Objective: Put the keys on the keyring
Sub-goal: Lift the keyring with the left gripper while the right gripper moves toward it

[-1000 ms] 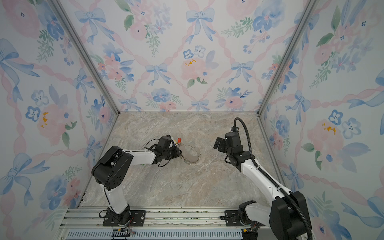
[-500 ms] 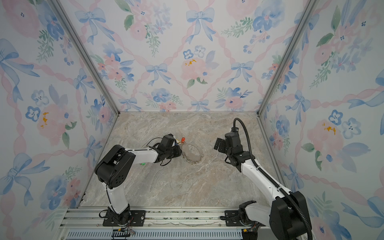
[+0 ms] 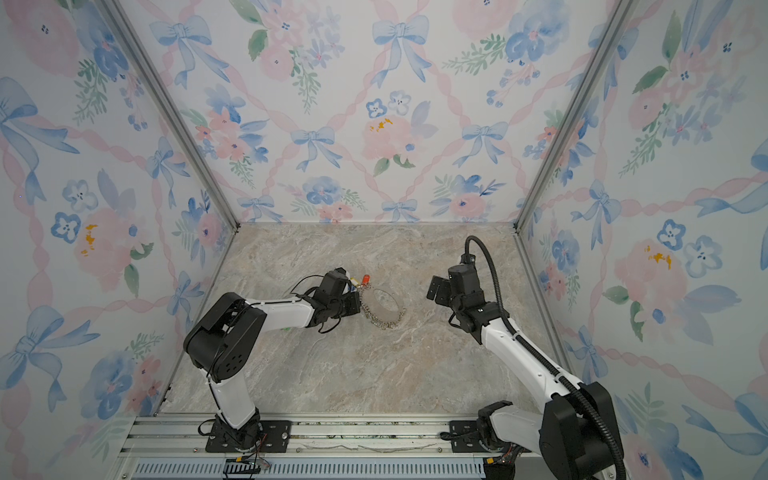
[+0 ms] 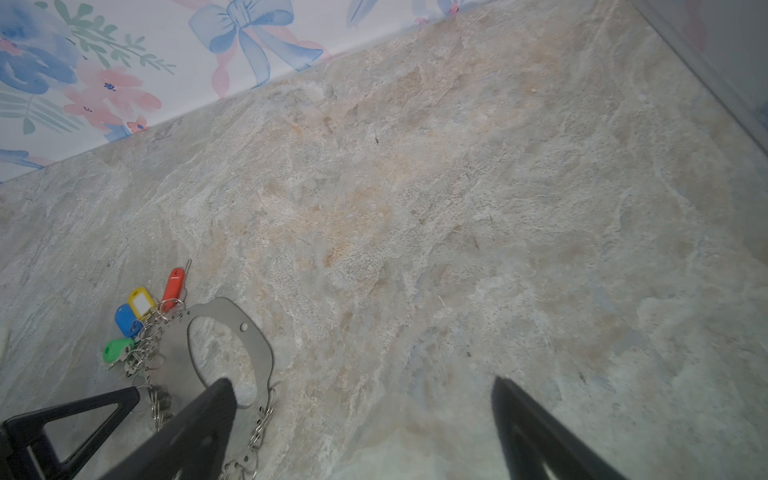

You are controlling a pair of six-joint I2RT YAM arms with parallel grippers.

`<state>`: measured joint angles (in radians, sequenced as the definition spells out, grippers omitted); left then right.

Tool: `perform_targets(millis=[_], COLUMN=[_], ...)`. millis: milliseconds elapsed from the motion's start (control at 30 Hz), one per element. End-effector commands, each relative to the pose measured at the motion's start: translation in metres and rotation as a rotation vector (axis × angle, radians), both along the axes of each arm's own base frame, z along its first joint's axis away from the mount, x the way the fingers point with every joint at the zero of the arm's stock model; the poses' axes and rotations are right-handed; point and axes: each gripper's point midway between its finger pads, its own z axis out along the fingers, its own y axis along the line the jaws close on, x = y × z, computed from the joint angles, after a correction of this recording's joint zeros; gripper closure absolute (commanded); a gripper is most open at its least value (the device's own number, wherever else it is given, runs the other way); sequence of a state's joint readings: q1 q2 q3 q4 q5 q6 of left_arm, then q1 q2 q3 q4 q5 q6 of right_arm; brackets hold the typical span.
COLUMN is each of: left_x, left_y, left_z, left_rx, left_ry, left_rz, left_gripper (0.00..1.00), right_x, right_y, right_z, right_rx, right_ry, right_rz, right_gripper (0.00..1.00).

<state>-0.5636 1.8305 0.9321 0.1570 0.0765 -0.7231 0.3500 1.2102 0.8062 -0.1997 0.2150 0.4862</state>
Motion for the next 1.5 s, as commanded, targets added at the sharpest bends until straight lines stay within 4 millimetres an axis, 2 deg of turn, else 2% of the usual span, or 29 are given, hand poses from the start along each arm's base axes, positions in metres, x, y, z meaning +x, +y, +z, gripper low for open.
perform_targets(millis=[0, 100, 200, 300, 400, 467, 633, 900, 1067, 1233, 1333, 1367, 1467], left_x=[-0.001, 0.004, 0.011, 0.016, 0.018, 0.017, 0.011, -0.008, -0.019, -0.040, -0.060, -0.070, -0.085], left_y=[0.007, 0.019, 0.038, 0.064, 0.072, 0.067, 0.048, 0.011, -0.006, -0.020, -0.030, -0.031, -0.033], left_z=[0.013, 0.030, 0.053, 0.077, 0.102, 0.116, 0.136, 0.168, 0.183, 0.187, 0.190, 0.178, 0.175], left_rx=[0.031, 0.045, 0.060, 0.063, 0.063, 0.066, 0.108, 0.229, 0.232, 0.228, 0.202, 0.198, 0.194], left_ry=[-0.051, -0.108, -0.177, -0.246, -0.333, -0.374, -0.464, -0.664, -0.758, -0.865, -0.954, -0.959, -1.011], left_rz=[-0.005, 0.031, 0.090, 0.161, 0.157, 0.107, -0.035, -0.275, -0.389, -0.561, -0.688, -0.735, -0.816], left_gripper=[1.00, 1.00, 1.00, 1.00, 1.00, 1.00, 1.00, 1.00, 1.00, 1.00, 1.00, 1.00, 1.00], right_x=[0.003, 0.003, 0.003, 0.004, 0.004, 0.006, 0.009, 0.009, 0.008, 0.001, -0.007, -0.009, -0.014], right_y=[0.004, 0.010, 0.019, 0.035, 0.052, 0.065, 0.095, 0.102, 0.100, 0.110, 0.122, 0.124, 0.130], right_z=[0.008, 0.004, 0.000, -0.004, -0.011, -0.015, -0.018, 0.002, 0.007, 0.006, 0.013, 0.016, 0.025], right_rx=[-0.013, -0.013, -0.006, 0.006, 0.001, 0.009, 0.031, 0.000, -0.004, 0.036, 0.055, 0.054, 0.038], right_ry=[-0.005, 0.006, 0.014, 0.022, 0.036, 0.044, 0.060, 0.001, -0.007, -0.021, -0.077, -0.109, -0.211], right_rz=[0.012, 0.029, 0.056, 0.098, 0.139, 0.170, 0.266, 0.351, 0.362, 0.432, 0.516, 0.535, 0.618], right_gripper=[0.02, 0.02, 0.01, 0.01, 0.00, 0.00, 0.01, 0.02, 0.03, 0.05, 0.10, 0.10, 0.10])
